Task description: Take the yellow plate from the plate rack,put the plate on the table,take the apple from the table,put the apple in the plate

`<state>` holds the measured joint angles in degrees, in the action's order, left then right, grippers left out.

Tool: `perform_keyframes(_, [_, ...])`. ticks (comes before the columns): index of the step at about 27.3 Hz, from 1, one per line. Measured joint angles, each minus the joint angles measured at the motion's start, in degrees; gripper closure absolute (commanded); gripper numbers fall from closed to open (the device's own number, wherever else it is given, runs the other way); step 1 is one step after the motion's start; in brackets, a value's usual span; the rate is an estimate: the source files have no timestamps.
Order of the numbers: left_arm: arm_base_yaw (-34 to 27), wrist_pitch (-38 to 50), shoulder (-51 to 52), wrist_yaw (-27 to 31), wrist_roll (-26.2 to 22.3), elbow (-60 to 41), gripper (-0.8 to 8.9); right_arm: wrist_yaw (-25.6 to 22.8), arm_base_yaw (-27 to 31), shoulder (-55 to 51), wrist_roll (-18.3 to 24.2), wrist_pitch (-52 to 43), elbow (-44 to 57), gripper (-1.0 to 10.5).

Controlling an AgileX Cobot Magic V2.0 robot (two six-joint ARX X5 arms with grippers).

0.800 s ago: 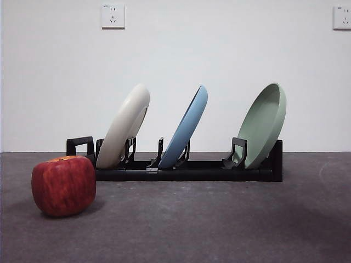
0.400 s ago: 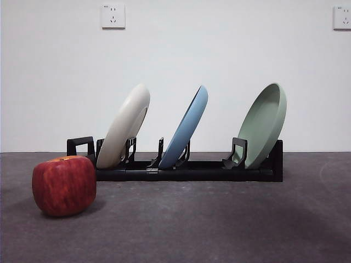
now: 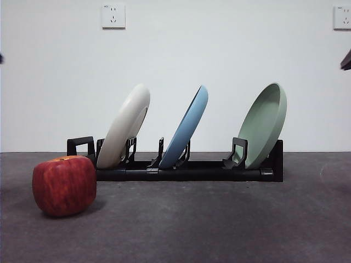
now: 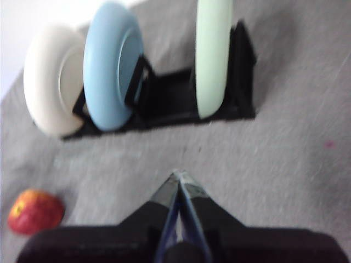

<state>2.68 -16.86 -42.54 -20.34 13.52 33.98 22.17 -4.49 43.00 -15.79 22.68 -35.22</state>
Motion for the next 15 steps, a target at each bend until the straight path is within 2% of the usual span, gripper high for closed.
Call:
perform_keyframes(3, [0.0,-1.11,-5.51,-4.63,-0.5,2.99,8.19,2.05,0.0,3.5,2.93,3.78,-3.34,8.9])
perform_keyframes(5, [0.0,-1.57,-10.16,-7.74,-0.68,5.81,8.17,3.26,0.0,6.25,4.94,4.76,-6.08,7.1])
perform_keyframes(7, [0.0,-1.55,-12.57,-8.28,-0.87,7.17,8.06,3.3,-0.07,8.07,5.46,4.85,-8.44,6.5])
perform_keyframes(8, [0.0,-1.62,-12.96,-8.31,-0.87,7.28,7.31,3.3,-0.22,8.81,5.62,5.09,-9.62,6.5])
perform_keyframes(9, [0.0,-1.99,-12.98,-8.33,-0.87,7.28,5.54,3.3,-0.46,9.66,5.77,5.62,-11.21,6.5])
perform_keyframes(10, [0.0,-2.08,-12.96,-8.35,-0.87,7.28,4.25,3.28,-0.74,10.4,5.84,6.16,-12.81,6.5])
perform_keyframes(13, [1.18,-6.01,-12.94,-8.35,-0.9,7.32,4.17,3.32,-2.56,12.52,6.01,6.86,-17.38,6.5])
perform_keyframes(15, [4.17,-7.89,-12.94,-8.31,-0.92,7.32,4.17,3.32,-4.61,13.81,6.16,6.86,-19.82,6.5])
